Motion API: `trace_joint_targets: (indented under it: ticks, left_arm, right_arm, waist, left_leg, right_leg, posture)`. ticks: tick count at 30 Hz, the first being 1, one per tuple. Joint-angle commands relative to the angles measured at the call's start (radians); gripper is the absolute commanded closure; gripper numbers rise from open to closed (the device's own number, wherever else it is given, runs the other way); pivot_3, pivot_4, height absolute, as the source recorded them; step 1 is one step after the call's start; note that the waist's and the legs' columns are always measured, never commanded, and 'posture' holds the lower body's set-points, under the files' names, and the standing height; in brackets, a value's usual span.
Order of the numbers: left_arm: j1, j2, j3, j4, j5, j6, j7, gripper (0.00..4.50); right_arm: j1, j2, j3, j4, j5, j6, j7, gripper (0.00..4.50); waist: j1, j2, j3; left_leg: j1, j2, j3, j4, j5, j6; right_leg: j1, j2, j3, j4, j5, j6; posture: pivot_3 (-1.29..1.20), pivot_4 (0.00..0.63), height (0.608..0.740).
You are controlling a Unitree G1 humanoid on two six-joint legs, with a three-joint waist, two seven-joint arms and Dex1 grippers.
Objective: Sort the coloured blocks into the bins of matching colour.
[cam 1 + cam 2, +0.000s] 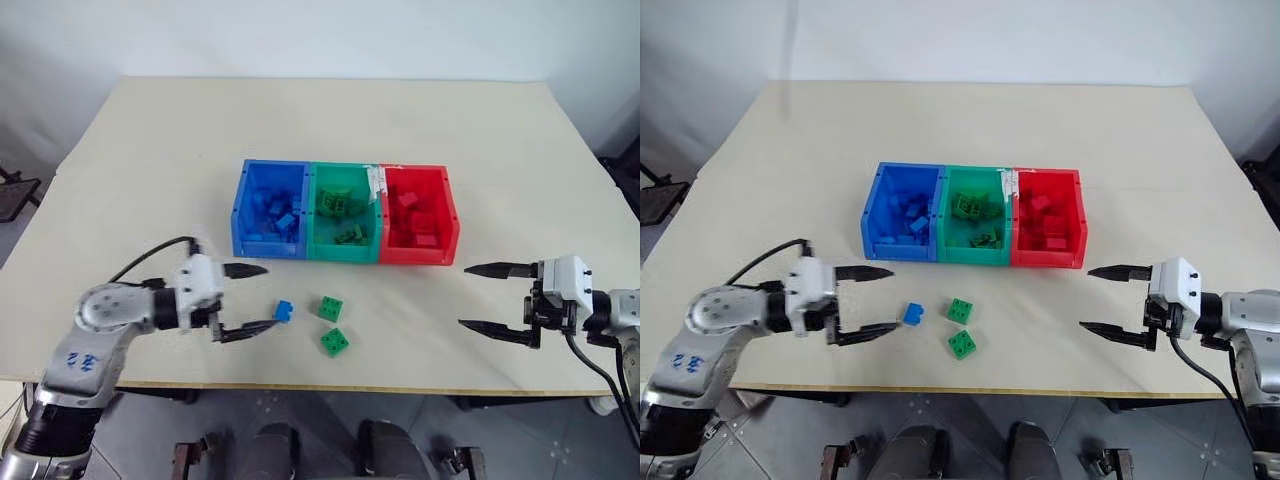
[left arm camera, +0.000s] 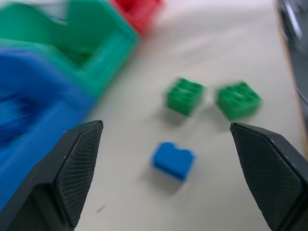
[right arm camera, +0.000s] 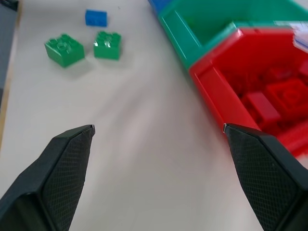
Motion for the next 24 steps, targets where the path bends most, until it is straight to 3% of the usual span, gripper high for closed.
trace_joint_targets:
  ticks: [1,6,11,19,24]
  left_arm:
    - [-0.056,-0.006,-0.111,-0.091,0.033,0.14,0.029,0.0]
    - [-0.135,-0.071,-0.252,-0.205,0.034,0.449,0.139,0.0]
    - [-0.171,-0.14,-0.313,-0.234,0.032,0.638,0.239,0.0]
    - [-0.258,-0.219,-0.402,-0.173,0.04,0.77,0.296,0.0]
    - [-0.284,-0.2,-0.416,-0.197,0.044,0.777,0.304,0.0]
  right_arm:
    - [0.017,0.001,-0.026,-0.052,0.029,0.019,-0.022,0.03]
    - [0.068,0.006,-0.045,-0.105,0.038,0.038,-0.055,0.03]
    - [0.114,0.008,-0.056,-0.15,0.047,0.051,-0.088,0.03]
    - [0.13,0.007,-0.051,-0.177,0.05,0.063,-0.113,0.03]
    - [0.139,-0.005,-0.066,-0.186,0.062,0.074,-0.113,0.03]
  waist:
    - [0.003,0.0,0.0]
    - [0.003,0.0,0.0]
    - [0.003,0.0,0.0]
    - [0.009,0.0,0.0]
    - [0.008,0.0,0.0]
  left_leg:
    - [0.0,0.0,0.0,0.0,0.0,0.0]
    - [-0.001,0.0,0.0,0.0,0.0,0.0]
    - [0.0,0.0,0.0,0.0,0.0,0.0]
    - [0.001,0.0,-0.001,0.001,0.002,0.0]
    - [0.003,-0.001,-0.003,0.002,0.002,0.0]
  right_leg:
    - [0.0,0.0,0.0,0.0,0.0,0.0]
    - [0.0,0.001,0.0,0.0,0.0,0.0]
    - [0.0,0.002,0.001,0.001,0.0,0.0]
    - [0.003,0.002,0.003,-0.001,0.001,0.001]
    - [0.006,0.002,0.002,-0.005,0.001,0.001]
  posture:
    - [0.0,0.15,0.74]
    - [0.0,0.15,0.74]
    - [0.0,0.15,0.74]
    - [0.0,0.15,0.74]
    - [0.0,0.15,0.74]
